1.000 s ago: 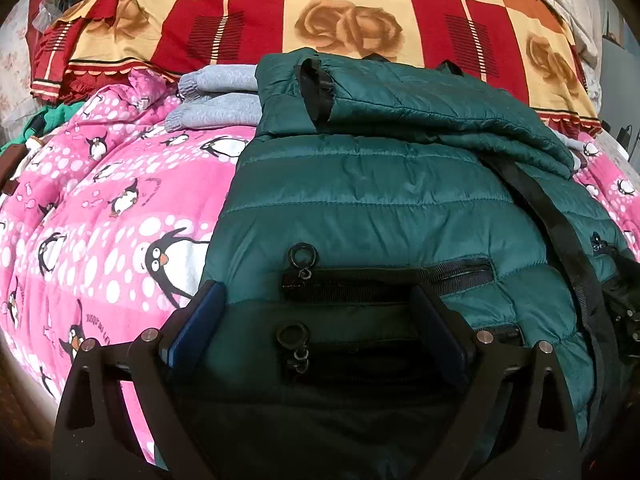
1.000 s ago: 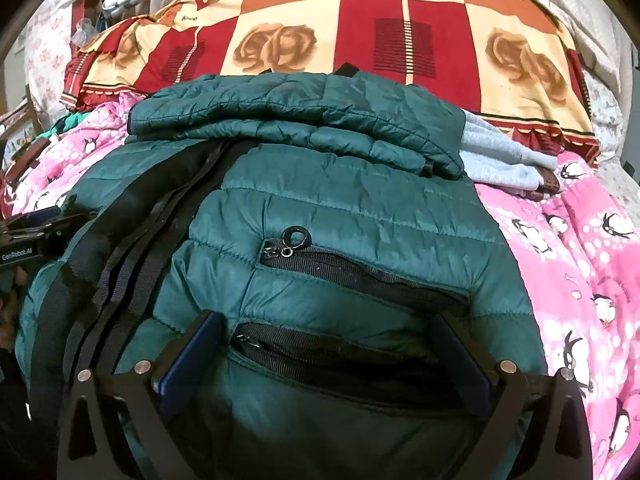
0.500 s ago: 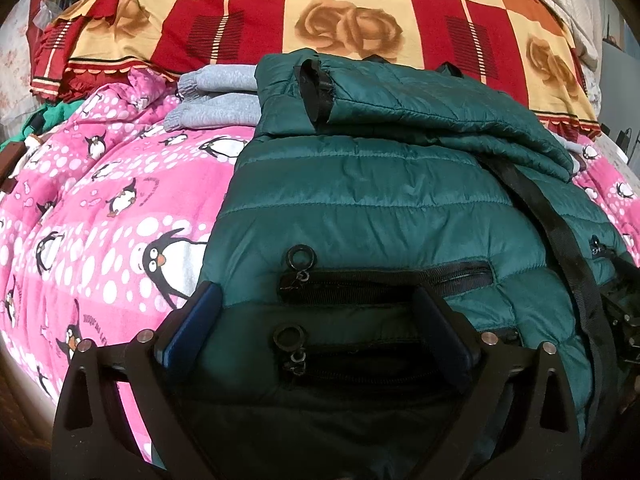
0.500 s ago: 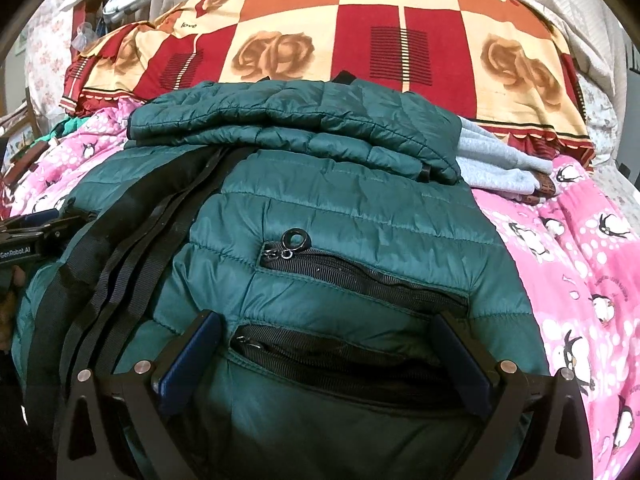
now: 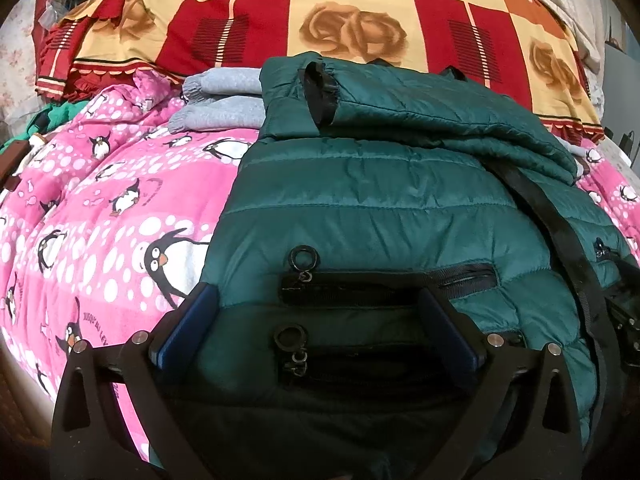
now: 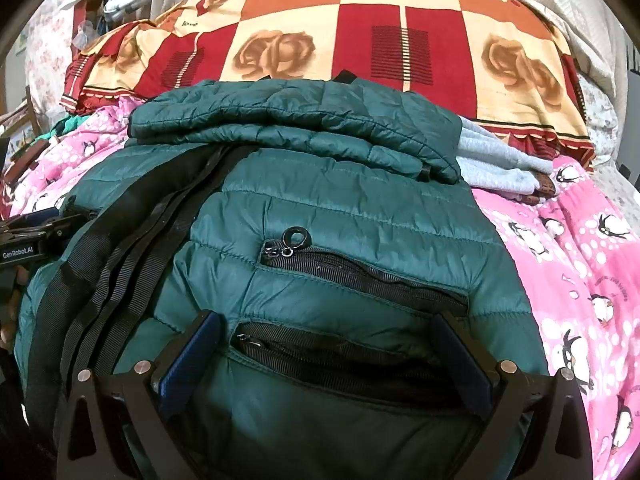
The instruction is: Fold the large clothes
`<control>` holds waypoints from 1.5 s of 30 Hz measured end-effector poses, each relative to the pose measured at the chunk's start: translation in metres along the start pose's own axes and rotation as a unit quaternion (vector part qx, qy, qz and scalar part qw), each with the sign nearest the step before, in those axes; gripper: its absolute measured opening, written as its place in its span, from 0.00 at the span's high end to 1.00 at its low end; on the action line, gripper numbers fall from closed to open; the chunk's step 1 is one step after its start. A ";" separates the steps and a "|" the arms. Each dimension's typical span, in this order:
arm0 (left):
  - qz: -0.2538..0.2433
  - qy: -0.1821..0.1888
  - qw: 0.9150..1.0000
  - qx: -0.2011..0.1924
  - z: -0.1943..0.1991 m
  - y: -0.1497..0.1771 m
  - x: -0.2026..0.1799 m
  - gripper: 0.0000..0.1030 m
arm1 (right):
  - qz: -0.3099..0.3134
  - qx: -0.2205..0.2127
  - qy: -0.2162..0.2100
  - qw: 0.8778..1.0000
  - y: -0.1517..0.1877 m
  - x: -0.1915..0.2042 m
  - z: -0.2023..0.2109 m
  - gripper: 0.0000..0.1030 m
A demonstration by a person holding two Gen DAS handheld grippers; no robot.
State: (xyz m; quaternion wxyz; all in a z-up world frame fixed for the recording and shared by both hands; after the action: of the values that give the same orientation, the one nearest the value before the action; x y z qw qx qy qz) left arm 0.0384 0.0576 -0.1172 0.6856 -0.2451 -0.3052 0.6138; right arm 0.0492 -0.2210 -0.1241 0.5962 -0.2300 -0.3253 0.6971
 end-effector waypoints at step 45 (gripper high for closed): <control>0.145 0.030 0.989 0.021 0.057 0.073 0.080 0.01 | -0.195 0.044 -0.174 0.964 0.053 -0.082 0.069 0.23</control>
State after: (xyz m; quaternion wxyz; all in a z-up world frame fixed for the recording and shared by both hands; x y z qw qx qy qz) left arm -0.0480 0.1435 -0.1199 0.6029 -0.2906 -0.2330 0.7055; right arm -0.0206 -0.3182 -0.1205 0.6642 -0.0106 -0.4319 0.6101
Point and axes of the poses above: each gripper's, at about its wrist camera, not at the fingertips, and z roughly against the way its jaws point, x to its left, y to its underside, the point moved 10 cm from there along -z, roughly the way its jaws point, and after that the axes turned 11 degrees about -z, right-handed, at the moved point
